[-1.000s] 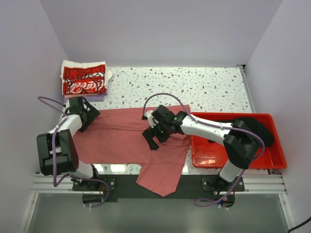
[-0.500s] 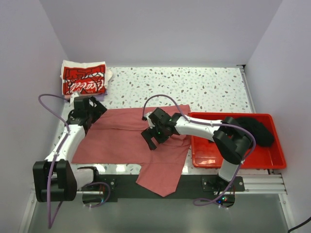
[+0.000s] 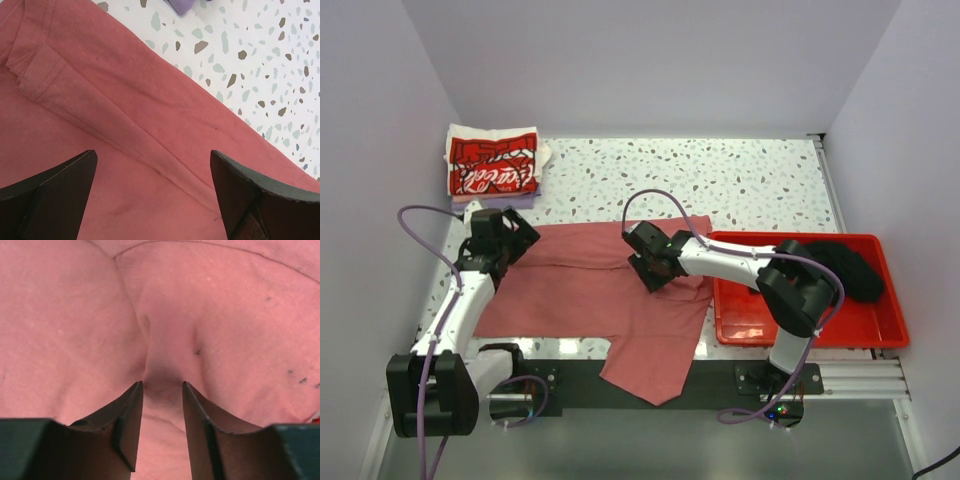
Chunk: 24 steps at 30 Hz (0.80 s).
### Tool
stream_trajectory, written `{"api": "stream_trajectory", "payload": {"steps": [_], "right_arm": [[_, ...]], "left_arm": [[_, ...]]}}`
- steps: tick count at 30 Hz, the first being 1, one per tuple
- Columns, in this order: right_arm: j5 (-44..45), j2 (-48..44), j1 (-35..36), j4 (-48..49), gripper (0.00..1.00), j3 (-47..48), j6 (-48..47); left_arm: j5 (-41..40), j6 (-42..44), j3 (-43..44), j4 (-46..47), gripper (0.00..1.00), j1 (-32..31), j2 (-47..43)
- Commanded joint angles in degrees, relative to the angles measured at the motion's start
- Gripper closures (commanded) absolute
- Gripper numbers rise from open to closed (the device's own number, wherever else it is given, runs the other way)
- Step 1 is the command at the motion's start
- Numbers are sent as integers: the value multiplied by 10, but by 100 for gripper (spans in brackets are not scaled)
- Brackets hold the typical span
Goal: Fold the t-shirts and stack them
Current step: Fold the tshirt
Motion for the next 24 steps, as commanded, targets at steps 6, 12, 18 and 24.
{"api": "stream_trajectory", "payload": {"steps": [6, 12, 18, 24], "right_arm": [[37, 15, 0, -15, 76, 29, 7], [36, 15, 0, -18, 100, 34, 0], [3, 4, 0, -18, 100, 35, -21], [-21, 12, 0, -8, 78, 41, -28]], "left_arm": [[1, -2, -5, 7, 0, -3, 2], [-1, 0, -8, 8, 0, -3, 3], [0, -1, -8, 14, 0, -3, 9], [0, -1, -9, 17, 0, -3, 15]]}}
